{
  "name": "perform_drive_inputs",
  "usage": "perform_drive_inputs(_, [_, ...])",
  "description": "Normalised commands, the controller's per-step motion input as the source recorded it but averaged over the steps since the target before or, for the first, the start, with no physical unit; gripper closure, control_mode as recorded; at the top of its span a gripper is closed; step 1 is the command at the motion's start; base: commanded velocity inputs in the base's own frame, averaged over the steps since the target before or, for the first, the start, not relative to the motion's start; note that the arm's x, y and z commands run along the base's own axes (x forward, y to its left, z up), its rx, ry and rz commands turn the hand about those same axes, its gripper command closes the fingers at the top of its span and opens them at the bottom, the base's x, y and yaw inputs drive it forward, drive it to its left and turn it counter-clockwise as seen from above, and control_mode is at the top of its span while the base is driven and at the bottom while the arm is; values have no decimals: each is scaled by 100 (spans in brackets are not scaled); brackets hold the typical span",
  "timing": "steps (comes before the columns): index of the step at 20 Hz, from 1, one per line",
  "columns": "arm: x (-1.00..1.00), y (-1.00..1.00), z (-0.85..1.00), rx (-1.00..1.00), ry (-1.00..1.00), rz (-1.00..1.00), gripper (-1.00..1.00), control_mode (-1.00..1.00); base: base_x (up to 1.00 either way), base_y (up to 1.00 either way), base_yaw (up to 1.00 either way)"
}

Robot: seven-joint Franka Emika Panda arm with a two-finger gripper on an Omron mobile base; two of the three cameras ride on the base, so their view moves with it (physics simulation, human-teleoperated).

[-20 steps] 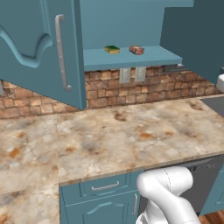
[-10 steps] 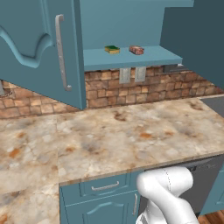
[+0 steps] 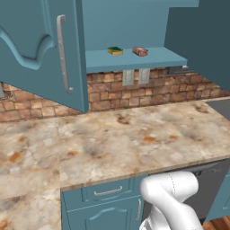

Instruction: Pick up the bar soap and sponge from the sink, and place them back in the cabinet, and close the cabinet doors.

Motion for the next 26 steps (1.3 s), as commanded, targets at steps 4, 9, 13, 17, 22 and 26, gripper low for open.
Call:
perform_drive_inputs(4, [-1,-17,-4,0,0,0,-100,-100,0,0,0])
perform_drive_inputs(9, [0,-16,0,0,0,2,-100,-100,0,0,0])
perform_drive_inputs(13, [0,-15,0,0,0,3,-100,-100,0,0,0])
perform_drive_inputs(17, [2,-19,-4,0,0,5,-100,-100,0,0,0])
perform_drive_inputs(22, [8,-24,-4,0,0,6,-100,-100,0,0,0])
perform_drive_inputs(26, [24,-21,-2,0,0,6,-100,-100,0,0,0])
